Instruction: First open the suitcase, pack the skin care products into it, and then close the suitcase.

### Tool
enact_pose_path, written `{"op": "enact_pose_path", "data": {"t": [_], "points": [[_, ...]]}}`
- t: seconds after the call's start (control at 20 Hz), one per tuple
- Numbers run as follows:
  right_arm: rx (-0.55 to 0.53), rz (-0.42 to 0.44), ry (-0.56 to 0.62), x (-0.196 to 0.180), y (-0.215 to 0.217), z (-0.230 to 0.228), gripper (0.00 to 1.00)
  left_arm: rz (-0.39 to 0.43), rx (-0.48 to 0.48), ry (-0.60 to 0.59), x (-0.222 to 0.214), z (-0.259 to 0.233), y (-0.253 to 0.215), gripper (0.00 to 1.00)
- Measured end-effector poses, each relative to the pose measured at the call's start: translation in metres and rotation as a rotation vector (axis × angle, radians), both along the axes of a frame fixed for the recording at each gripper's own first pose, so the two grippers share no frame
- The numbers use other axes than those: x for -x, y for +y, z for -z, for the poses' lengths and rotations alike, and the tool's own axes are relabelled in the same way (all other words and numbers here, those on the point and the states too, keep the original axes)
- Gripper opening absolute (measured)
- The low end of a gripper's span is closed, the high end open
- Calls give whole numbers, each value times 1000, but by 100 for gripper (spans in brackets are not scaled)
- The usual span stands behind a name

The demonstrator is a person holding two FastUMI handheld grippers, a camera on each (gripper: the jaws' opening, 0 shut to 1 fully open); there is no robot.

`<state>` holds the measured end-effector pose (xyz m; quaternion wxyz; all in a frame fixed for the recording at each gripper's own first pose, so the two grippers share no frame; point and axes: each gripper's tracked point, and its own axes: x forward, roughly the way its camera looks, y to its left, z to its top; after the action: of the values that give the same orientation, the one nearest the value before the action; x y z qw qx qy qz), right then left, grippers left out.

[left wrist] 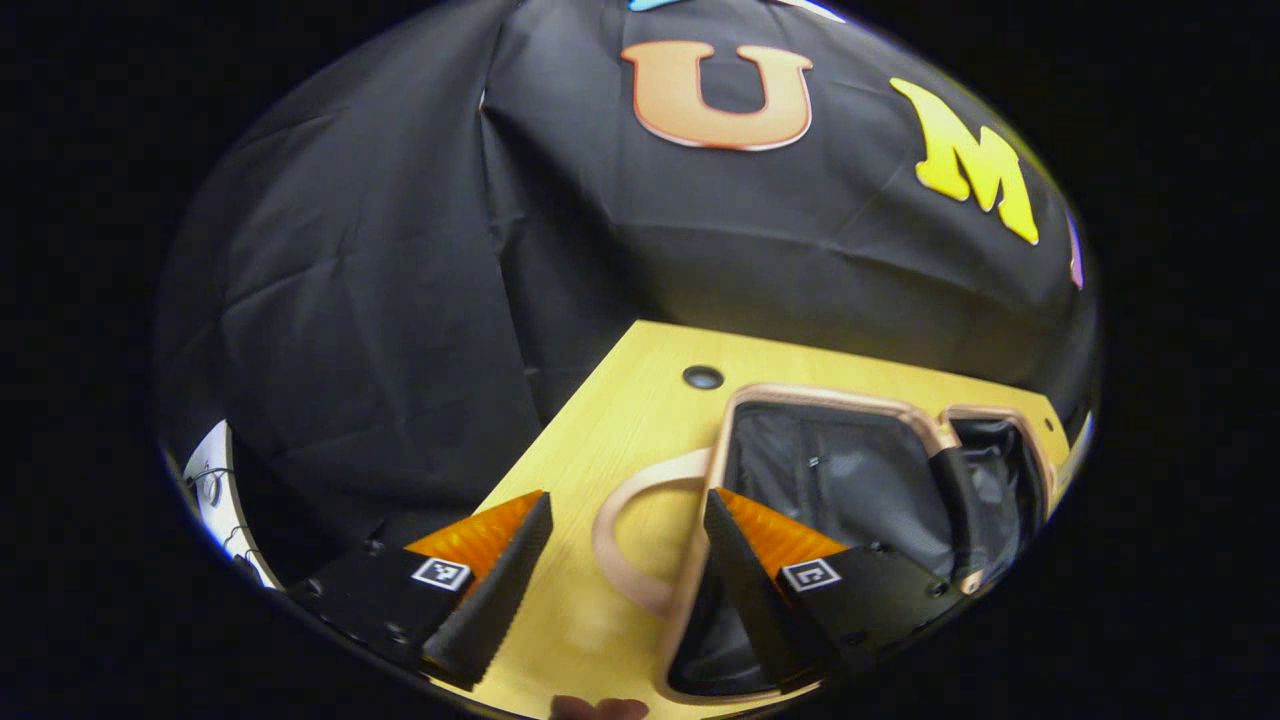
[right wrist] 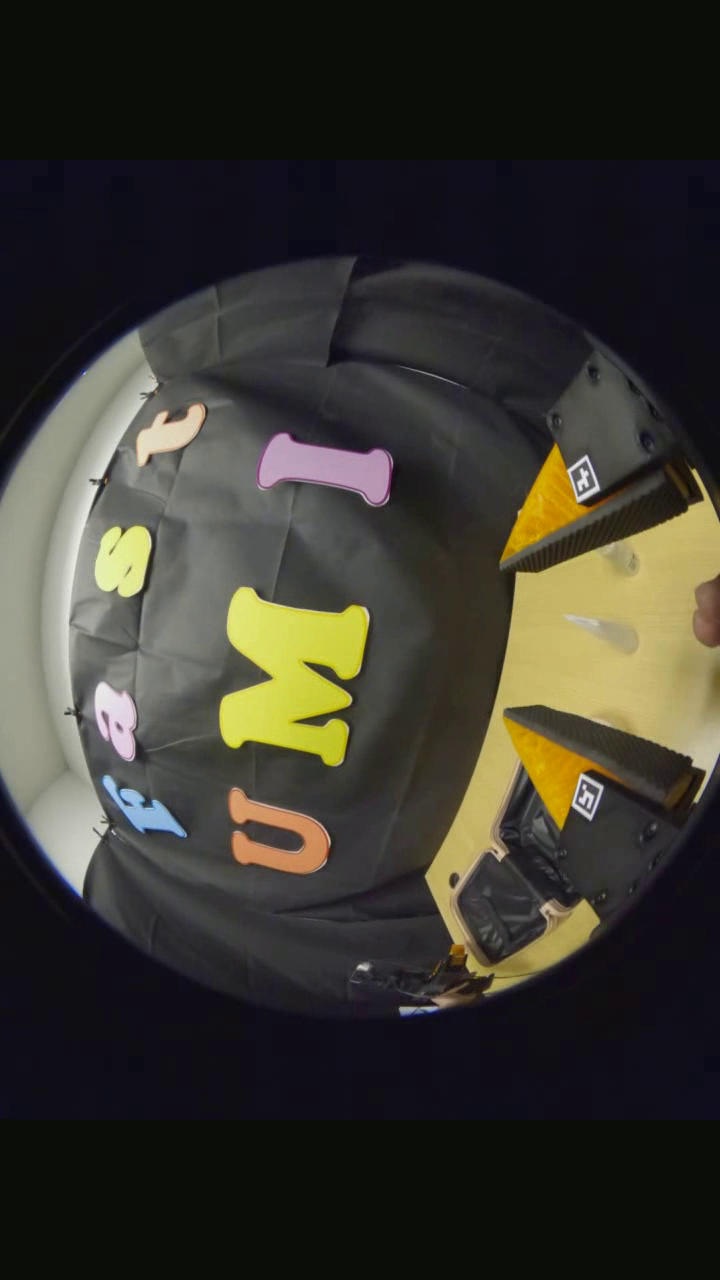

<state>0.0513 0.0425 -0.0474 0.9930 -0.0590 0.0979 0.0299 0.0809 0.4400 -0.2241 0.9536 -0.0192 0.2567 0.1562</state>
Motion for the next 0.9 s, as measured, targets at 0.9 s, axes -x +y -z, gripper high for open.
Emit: {"op": "enact_pose_path", "data": {"t": [0.9], "points": [[-105, 79, 48, 24, -126, 53, 80, 242, -114, -280, 33, -140, -376, 100]]}}
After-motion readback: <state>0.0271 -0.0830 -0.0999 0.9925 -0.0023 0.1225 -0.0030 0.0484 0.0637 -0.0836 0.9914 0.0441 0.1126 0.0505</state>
